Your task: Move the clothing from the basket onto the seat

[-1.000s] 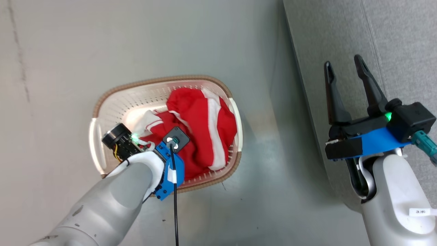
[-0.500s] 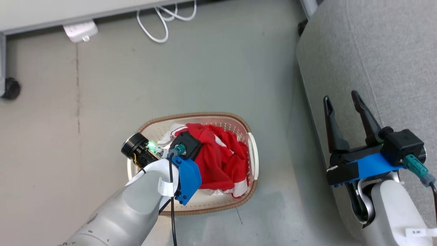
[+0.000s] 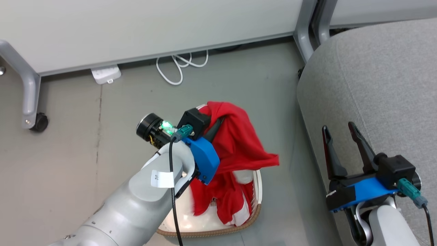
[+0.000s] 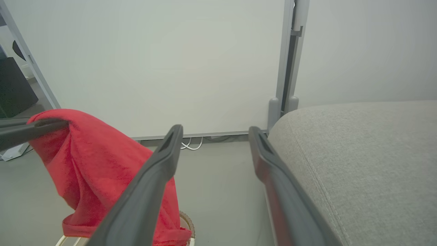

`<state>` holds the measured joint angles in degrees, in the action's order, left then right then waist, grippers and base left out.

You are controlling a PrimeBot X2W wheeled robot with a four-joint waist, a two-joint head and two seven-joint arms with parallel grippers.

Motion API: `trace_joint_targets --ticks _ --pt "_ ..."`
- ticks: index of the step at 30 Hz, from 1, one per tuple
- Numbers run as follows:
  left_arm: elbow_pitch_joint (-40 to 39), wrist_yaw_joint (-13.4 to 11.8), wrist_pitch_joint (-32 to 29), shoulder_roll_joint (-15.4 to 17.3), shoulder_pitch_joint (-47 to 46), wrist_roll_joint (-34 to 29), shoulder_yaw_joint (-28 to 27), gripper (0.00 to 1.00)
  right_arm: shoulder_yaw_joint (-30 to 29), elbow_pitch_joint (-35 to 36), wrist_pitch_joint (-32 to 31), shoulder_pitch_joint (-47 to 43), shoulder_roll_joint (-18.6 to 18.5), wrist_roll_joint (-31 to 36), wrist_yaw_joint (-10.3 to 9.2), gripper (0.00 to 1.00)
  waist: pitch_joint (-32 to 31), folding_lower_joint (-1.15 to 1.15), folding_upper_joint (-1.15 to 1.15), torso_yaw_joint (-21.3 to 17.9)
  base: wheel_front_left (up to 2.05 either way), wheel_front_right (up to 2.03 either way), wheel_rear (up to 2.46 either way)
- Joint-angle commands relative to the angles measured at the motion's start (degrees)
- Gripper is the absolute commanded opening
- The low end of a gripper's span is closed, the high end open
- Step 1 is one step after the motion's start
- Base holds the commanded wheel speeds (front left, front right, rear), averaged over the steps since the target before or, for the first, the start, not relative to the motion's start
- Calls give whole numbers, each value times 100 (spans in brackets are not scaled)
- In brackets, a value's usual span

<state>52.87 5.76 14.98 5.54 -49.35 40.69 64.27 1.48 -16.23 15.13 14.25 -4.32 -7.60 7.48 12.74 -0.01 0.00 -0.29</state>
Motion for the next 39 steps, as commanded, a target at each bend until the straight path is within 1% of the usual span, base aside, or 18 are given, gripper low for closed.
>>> trace_joint_targets --ticks 1,6,13,22,39 --pt "-130 -57 27 39 20 -67 -117 0 -25 -29 4 -120 15 24 2 100 -137 1 0 6 0 0 0" --pt "-559 -125 29 61 128 -264 -446 0 -72 -65 4 -306 49 49 2 100 -415 1 0 -7 0 0 0" --pt "-924 -107 29 13 257 -462 -737 0 -138 -125 4 -559 91 79 2 100 -817 1 0 -9 0 0 0" --pt "-1129 -47 30 -83 365 -540 -768 0 -176 -136 4 -851 128 112 3 100 -1132 1 0 42 0 0 0" --pt "-1100 1 30 -117 467 -588 -772 0 -73 -132 4 -820 145 94 3 100 -1226 1 0 99 0 0 0"
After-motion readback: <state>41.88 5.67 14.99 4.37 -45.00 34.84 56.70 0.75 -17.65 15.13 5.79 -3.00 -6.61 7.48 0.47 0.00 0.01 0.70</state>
